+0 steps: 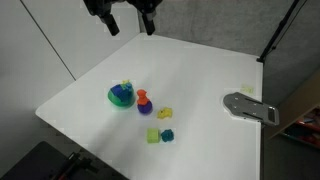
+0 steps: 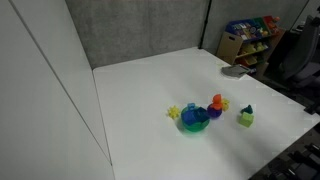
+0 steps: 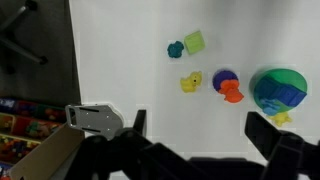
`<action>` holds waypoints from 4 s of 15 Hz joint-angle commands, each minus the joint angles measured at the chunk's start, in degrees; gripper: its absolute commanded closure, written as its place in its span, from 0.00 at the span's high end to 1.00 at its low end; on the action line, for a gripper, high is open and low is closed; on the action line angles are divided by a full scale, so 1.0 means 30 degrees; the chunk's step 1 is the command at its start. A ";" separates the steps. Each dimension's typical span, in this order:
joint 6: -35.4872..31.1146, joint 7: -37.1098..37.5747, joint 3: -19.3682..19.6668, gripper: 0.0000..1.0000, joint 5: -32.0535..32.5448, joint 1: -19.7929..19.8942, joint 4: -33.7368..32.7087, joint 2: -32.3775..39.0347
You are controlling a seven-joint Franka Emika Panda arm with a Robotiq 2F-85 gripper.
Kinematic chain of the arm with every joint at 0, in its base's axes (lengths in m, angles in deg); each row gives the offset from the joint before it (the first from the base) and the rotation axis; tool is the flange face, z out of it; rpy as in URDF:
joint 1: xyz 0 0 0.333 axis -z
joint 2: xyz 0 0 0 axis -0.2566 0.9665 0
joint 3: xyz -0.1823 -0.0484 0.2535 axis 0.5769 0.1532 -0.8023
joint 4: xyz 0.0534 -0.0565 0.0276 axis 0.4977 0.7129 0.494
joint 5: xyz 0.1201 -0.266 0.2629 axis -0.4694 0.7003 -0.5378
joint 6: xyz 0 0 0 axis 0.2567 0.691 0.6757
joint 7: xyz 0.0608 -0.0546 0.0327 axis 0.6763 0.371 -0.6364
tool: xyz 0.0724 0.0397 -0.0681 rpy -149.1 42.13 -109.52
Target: Put the blue block on the green block
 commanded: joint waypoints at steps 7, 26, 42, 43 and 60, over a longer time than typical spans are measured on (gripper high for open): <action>-0.0943 -0.0205 -0.0951 1.00 -0.3212 -0.2124 -0.0719 0.2738; -0.9914 0.0935 -0.2973 1.00 -0.6714 -0.3354 0.0788 1.0624; -1.2648 0.7642 -0.1985 1.00 -0.3587 -0.5156 -0.1862 1.7241; -1.2622 0.7888 -0.1898 1.00 -0.3596 -0.5257 -0.2139 1.7568; -1.2020 0.8753 -0.1041 0.59 -0.3531 -0.6291 -0.5123 2.0543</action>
